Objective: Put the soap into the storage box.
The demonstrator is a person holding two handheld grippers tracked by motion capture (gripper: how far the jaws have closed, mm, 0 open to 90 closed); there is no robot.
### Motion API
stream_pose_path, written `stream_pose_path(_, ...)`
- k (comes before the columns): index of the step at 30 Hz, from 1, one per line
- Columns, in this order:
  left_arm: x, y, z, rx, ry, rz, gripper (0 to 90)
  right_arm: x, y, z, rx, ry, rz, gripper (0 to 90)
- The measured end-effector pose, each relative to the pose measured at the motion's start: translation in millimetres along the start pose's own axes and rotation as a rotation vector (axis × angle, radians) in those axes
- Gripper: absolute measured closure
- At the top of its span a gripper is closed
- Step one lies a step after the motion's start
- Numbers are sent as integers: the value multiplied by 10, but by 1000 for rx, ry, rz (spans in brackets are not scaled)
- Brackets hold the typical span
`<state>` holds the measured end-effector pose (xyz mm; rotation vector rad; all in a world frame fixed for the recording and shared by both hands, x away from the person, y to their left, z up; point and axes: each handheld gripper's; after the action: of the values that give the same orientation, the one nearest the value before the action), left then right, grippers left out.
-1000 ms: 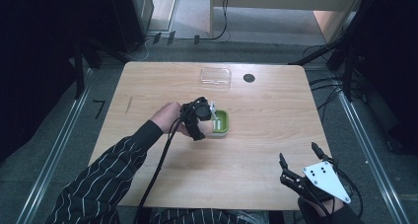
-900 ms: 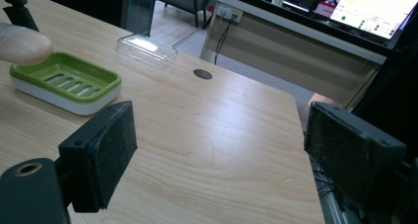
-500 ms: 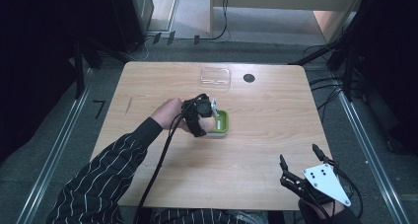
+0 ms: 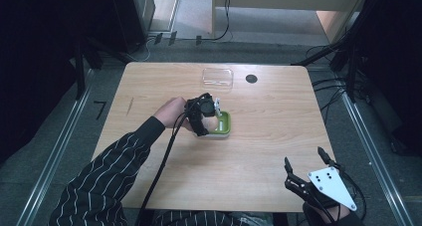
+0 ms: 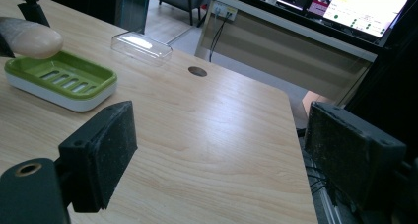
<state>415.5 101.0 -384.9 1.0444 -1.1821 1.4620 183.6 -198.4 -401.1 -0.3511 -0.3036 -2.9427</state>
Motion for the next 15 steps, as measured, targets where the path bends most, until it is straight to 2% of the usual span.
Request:
stream_pose_path(9,-88,-80,-9,-2,-11,2,337,20,1,-8,-6,-9,-9,134)
stream_pose_path(11,-107,-97,4,-16,-20,3,337,25,6,-9,-4,-9,-10,134)
stream_pose_path(15,-107,-147,17,-8,-9,0,337,37,9,-15,-8,-11,-16,134)
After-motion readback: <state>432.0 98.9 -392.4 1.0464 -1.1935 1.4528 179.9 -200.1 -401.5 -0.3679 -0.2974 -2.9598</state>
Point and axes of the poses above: each handheld gripper's, and its own axes: x roughly backward along the jaws, z roughly out of its top, y roughly to its right, and after that the axes turned 4 degrees about -x, right-handed
